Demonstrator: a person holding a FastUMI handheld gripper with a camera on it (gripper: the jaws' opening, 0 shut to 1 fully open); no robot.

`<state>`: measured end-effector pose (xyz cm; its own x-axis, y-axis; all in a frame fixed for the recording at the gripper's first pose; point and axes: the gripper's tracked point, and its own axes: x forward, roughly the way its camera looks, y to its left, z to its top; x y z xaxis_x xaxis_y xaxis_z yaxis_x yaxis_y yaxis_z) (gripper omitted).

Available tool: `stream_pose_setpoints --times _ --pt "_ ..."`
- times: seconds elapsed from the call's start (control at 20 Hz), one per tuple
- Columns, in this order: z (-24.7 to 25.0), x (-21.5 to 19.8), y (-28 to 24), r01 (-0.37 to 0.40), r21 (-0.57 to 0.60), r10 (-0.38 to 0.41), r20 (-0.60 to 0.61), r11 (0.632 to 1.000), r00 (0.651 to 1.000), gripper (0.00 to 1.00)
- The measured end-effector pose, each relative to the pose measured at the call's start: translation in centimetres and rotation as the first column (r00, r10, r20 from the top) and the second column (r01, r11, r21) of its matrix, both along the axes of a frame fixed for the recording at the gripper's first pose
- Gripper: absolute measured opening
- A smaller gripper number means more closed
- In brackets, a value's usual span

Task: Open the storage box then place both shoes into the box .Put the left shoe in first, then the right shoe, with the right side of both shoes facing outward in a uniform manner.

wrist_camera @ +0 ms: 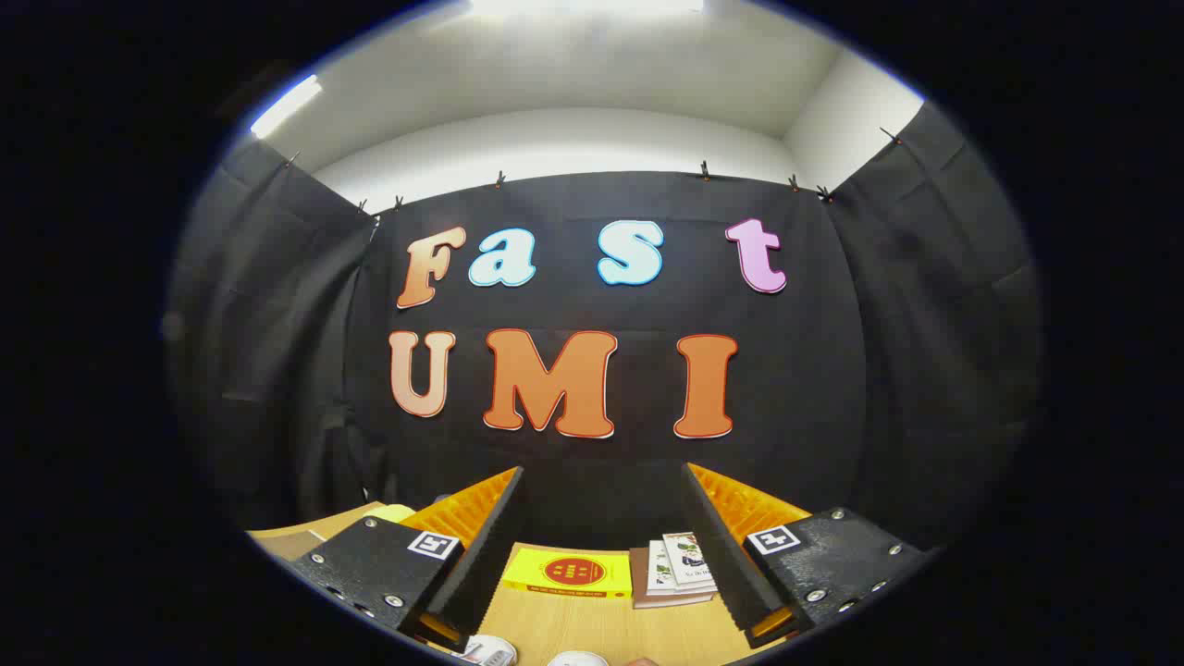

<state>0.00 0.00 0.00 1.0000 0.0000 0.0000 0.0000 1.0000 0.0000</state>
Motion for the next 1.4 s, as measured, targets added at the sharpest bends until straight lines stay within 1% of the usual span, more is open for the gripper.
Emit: stream_pose_setpoints --times 0.15,0.25,0.8,0.95,1.1,1.25,1.4 --pt "-0.1 0.0 2.0 -0.038 0.023 0.039 -0.023 0.999 0.999 0.97" --pt "0.6 0.1 2.4 -0.047 0.022 0.048 -0.014 0.999 0.999 0.97" --pt "2.4 0.5 4.8 -0.114 0.095 0.114 0.005 0.989 0.993 0.98" --pt "1.1 0.6 5.7 -0.139 0.101 0.142 -0.024 0.985 0.990 0.97" --pt "-0.9 0.4 7.4 -0.176 0.137 0.188 -0.079 0.975 0.979 0.98" --pt "-4.1 -0.1 9.5 -0.218 0.188 0.248 -0.154 0.958 0.957 0.98" --pt "-7.5 -0.7 11.9 -0.259 0.232 0.312 -0.234 0.938 0.921 0.98"
